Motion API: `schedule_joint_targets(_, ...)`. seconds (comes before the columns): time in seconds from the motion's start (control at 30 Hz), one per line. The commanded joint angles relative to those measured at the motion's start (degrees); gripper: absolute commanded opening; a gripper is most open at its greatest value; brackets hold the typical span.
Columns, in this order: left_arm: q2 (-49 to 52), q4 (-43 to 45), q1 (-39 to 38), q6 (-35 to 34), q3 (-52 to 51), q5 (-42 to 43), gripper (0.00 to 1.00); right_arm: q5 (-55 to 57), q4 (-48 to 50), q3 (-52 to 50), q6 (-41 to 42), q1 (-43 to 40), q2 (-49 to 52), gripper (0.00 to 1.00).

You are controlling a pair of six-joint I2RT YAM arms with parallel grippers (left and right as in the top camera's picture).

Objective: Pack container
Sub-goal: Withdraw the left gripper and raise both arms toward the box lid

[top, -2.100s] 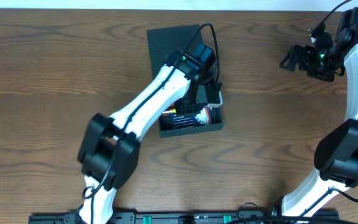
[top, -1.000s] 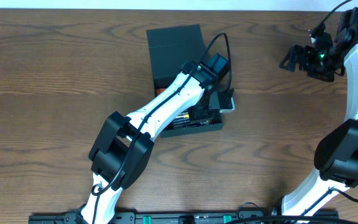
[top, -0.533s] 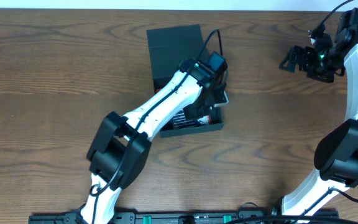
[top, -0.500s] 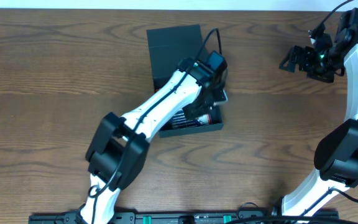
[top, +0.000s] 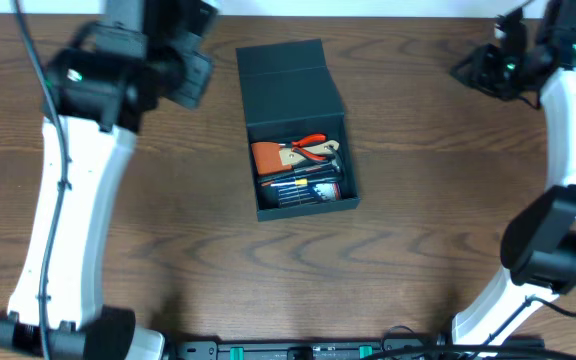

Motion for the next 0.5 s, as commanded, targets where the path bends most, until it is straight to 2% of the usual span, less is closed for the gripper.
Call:
schedule_joint_targets(0.0,7.02,1.20,6.49,-1.20,-2.34,20.15,0.06,-5.42,3.32,-0.15,3.76,4.66,3.91,0.01)
schedule_joint_targets(0.1,11.98,3.08,11.02,-1.53,-2.34,32.57,0.06,-5.44,6.99,-0.15,4.26,7.37,6.91,0.01)
schedule_joint_targets(0.2,17.92,5.92,14.05,-4.94,-2.34,40.87,0.06,-6.05,11.04,-0.15,6.01,9.75,10.36,0.01)
schedule_joint_targets(0.37,26.10,9.25,14.93,-8.13,-2.34,45.59,0.06,-6.29,15.08,-0.15,6.64,11.61,14.69,0.01)
schedule_joint_targets(0.47,30.08,10.54,14.86,-9.38,-2.34,45.62,0.06,-7.34,16.63,-0.15,7.43,11.96,17.31,0.01)
